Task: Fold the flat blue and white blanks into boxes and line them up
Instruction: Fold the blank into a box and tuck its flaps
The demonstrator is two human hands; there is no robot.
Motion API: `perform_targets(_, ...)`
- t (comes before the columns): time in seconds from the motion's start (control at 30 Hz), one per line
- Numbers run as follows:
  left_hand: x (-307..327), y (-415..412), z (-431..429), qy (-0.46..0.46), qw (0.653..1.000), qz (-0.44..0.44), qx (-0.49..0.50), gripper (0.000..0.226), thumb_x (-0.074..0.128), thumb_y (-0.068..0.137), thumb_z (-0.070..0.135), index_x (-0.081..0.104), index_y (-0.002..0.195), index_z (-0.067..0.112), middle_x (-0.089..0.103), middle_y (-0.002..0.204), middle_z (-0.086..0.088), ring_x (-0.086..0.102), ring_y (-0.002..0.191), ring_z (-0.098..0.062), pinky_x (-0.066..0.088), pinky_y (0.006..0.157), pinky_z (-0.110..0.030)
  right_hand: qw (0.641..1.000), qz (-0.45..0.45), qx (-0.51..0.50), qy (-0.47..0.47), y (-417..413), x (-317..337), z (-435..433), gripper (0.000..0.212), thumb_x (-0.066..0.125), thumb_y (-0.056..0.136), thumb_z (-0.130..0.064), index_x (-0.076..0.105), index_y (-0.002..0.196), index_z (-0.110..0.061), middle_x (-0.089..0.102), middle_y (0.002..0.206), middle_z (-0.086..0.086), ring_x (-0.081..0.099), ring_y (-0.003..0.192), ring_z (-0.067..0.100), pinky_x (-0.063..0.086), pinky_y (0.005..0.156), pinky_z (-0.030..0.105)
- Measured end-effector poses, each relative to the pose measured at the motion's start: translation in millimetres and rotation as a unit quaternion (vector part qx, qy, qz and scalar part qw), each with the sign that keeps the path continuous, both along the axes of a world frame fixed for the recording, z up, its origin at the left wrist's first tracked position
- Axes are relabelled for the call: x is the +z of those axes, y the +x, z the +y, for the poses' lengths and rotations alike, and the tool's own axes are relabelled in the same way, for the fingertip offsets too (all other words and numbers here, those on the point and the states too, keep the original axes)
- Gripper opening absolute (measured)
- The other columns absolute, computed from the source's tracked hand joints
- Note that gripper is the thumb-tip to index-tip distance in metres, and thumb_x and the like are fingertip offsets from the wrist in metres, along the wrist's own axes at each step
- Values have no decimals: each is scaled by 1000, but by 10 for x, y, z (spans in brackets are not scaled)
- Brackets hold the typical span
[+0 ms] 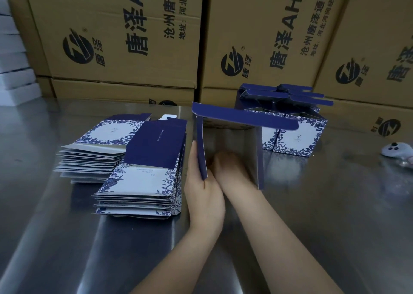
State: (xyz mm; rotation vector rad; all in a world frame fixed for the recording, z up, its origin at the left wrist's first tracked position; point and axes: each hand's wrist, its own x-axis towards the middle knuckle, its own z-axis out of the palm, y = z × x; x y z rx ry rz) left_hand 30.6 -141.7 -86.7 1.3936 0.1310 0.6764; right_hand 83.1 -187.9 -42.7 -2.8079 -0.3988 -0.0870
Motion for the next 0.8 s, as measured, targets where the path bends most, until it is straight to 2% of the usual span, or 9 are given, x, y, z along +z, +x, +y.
perform_targets(0.07, -3, 0, 2, 1, 1000, -1, -1, 56, 38, 100, 3, 43, 148, 31, 50, 147, 14, 43, 137, -3, 34, 117, -33, 999, 16, 24, 12, -8, 24, -2, 32, 35, 104, -22, 63, 111, -8, 63, 118, 12, 58, 111, 27, 33, 77, 23)
perform_targets(0.2, -4, 2, 5, 7, 1000, 2, -3, 56, 37, 101, 3, 42, 149, 32, 50, 147, 13, 42, 138, -3, 33, 117, -30, 998, 44, 35, 12, 3, 51, -15, 30, 36, 104, -23, 63, 109, -10, 64, 115, 12, 59, 109, 29, 34, 76, 22)
perform_targets(0.33, 4, -1, 4, 4, 1000, 4, -4, 54, 37, 101, 7, 41, 149, 31, 50, 147, 11, 43, 138, -7, 35, 116, -38, 998, -16, 43, -40, 14, -2, 5, 31, 35, 104, -25, 60, 114, -10, 62, 117, 11, 58, 110, 26, 34, 81, 24)
perform_targets(0.4, 5, -10, 2, 4, 1000, -1, -2, 54, 38, 98, 13, 41, 149, 31, 51, 147, 10, 44, 137, -9, 35, 116, -39, 998, -17, 43, -40, 21, -17, 18, 32, 33, 105, -24, 58, 118, -9, 59, 121, 12, 56, 112, 26, 35, 84, 25)
perform_targets(0.47, 8, -15, 3, 5, 1000, 2, 1, 53, 39, 97, 20, 41, 149, 32, 51, 147, 11, 44, 137, -8, 35, 116, -36, 999, -1, 43, -34, 34, -2, 21, 32, 32, 105, -23, 58, 118, -9, 60, 122, 13, 57, 112, 27, 36, 83, 25)
perform_targets(0.6, 10, -7, 8, 14, 1000, 10, 2, 53, 38, 102, 8, 41, 149, 33, 48, 148, 16, 41, 138, -2, 32, 117, -28, 997, 63, 45, 12, 22, 60, 17, 32, 31, 105, -21, 56, 117, -7, 58, 123, 14, 56, 113, 28, 36, 81, 23)
perform_targets(0.7, 14, -9, 5, 26, 1000, 13, 6, 53, 38, 103, 8, 39, 150, 32, 47, 149, 15, 40, 139, -2, 32, 116, -29, 999, 21, 29, 8, 9, 64, 18, 31, 35, 104, -23, 61, 110, -7, 61, 115, 13, 58, 108, 28, 37, 79, 25)
perform_targets(0.8, 17, 1, 8, 30, 999, 17, 19, 54, 39, 102, 7, 38, 151, 31, 46, 150, 14, 39, 140, -4, 31, 118, -33, 997, -43, -32, 50, 28, 49, -14, 30, 44, 99, -22, 58, 75, -11, 60, 82, 12, 62, 90, 30, 37, 67, 27)
